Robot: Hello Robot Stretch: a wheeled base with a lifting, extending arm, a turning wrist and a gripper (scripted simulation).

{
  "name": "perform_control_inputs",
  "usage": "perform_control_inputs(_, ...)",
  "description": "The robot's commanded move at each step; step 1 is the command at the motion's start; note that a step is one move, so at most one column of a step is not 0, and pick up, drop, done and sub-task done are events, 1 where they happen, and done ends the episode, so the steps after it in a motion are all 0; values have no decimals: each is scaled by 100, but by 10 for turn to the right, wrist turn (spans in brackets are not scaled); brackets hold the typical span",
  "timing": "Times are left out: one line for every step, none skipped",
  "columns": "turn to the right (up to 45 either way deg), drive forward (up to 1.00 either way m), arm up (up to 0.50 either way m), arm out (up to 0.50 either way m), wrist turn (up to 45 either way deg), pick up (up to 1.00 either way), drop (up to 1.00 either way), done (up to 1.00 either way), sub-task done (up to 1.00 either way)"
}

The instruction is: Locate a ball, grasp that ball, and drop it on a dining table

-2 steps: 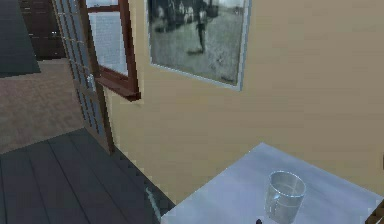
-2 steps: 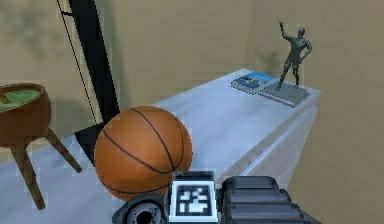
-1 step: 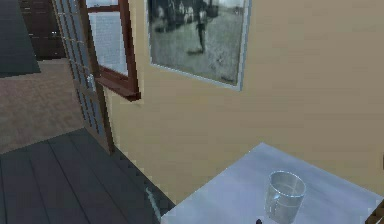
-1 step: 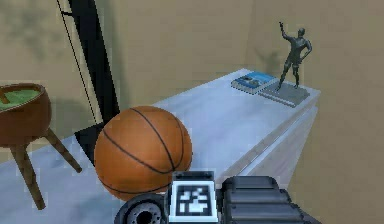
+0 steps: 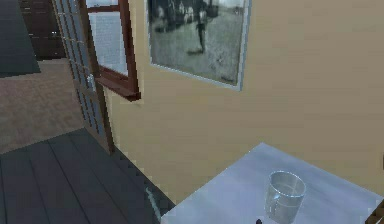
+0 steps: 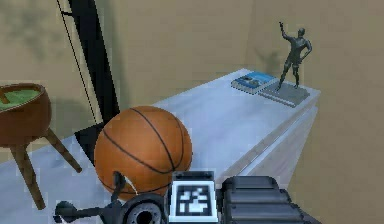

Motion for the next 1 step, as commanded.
perform_control_inputs(0, 0, 0, 0, 240, 0, 0, 0, 0)
